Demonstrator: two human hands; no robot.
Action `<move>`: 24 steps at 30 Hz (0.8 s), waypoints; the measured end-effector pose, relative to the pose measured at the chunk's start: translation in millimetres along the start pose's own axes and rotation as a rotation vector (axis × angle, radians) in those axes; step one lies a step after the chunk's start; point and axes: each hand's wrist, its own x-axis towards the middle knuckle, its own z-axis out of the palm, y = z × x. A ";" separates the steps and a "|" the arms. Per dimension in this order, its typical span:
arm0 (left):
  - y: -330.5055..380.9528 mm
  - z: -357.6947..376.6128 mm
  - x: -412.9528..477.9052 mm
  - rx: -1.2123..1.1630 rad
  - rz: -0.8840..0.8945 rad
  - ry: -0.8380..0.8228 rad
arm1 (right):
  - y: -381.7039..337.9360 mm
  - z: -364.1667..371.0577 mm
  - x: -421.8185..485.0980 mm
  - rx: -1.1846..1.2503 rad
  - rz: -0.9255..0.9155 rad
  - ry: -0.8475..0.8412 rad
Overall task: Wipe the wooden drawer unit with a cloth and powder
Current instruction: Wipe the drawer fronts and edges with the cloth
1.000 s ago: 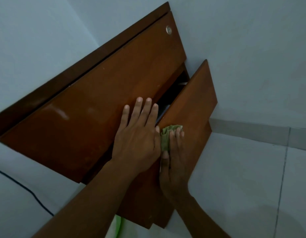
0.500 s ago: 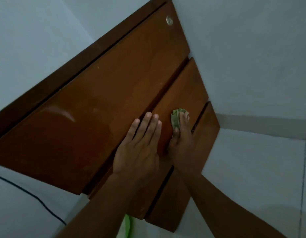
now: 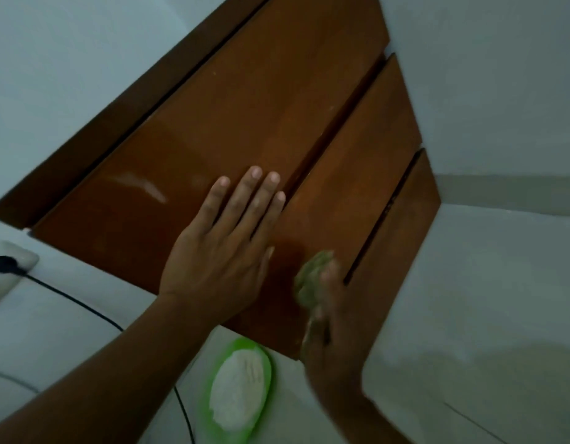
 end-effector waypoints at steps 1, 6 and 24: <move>1.7 1.7 -1.9 0.011 0.001 0.002 | -5.8 9.7 -28.6 -0.006 -0.079 -0.103; 1.5 4.0 -3.0 0.030 -0.011 0.028 | 16.8 38.1 -57.8 -0.237 -0.183 -0.243; 4.6 2.6 -3.3 0.039 0.023 -0.014 | 78.7 -7.0 74.8 -0.225 0.308 0.231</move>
